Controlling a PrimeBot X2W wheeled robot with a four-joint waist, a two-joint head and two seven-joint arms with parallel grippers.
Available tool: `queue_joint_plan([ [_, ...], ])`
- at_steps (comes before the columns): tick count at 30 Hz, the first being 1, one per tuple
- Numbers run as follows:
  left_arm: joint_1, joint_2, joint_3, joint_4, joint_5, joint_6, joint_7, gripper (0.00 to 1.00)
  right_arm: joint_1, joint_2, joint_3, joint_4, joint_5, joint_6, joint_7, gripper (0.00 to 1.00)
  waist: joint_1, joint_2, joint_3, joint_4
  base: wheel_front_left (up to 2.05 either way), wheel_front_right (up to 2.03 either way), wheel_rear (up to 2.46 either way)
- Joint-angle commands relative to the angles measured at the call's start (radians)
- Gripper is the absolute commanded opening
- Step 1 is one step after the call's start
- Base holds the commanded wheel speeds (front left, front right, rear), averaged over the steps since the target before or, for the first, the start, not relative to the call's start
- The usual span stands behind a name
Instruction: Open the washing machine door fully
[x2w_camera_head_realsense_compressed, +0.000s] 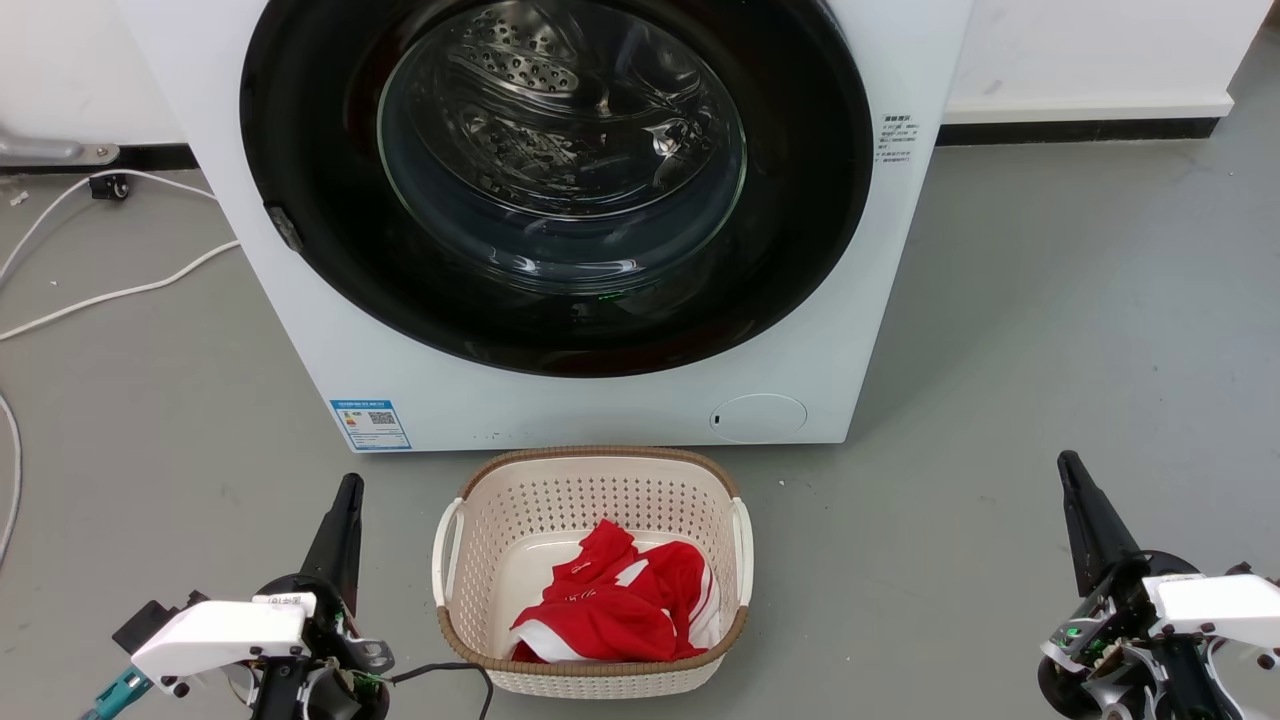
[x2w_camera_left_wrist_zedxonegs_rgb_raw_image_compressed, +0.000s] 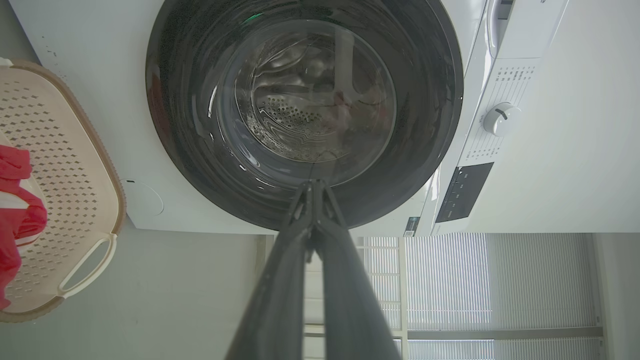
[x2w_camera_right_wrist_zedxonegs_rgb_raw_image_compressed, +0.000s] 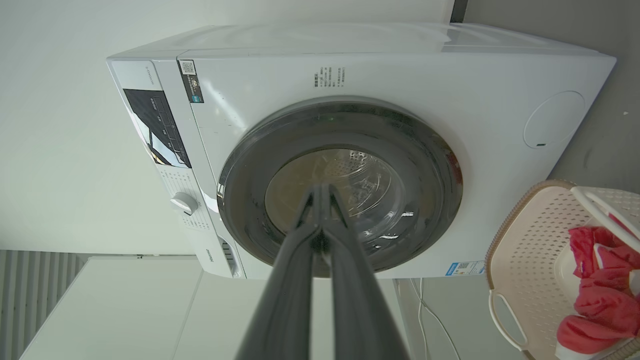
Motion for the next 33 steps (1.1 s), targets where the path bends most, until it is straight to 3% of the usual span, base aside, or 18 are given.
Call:
queue_joint_plan([
  [1,-0.008,-0.001,0.004,0.0,0.005,-0.003,0.002,0.0,-0.012,0.004,-0.001,0.001,0.0,0.0,0.004,0.0,0.0,0.0,0.0,0.0,0.0,0.0,0.0],
  [20,-0.008,-0.001,0.005,0.0,0.006,-0.003,0.003,0.0,-0.013,0.005,-0.002,0.001,-0.002,0.0,0.004,0.0,0.0,0.0,0.0,0.0,0.0,0.0,0.0],
  [21,0.0,0.0,0.001,0.0,0.0,0.0,0.0,1.0,0.0,0.001,-0.001,0.0,0.0,0.0,0.002,1.0,0.0,0.0,0.0,0.0,0.0,0.0,0.0],
  [33,0.004,-0.001,-0.049,-0.014,0.033,0.0,-0.049,1.0,0.025,0.002,0.02,-0.024,-0.029,0.0,-0.048,1.0,0.0,0.0,0.002,0.002,0.0,0.0,0.0],
])
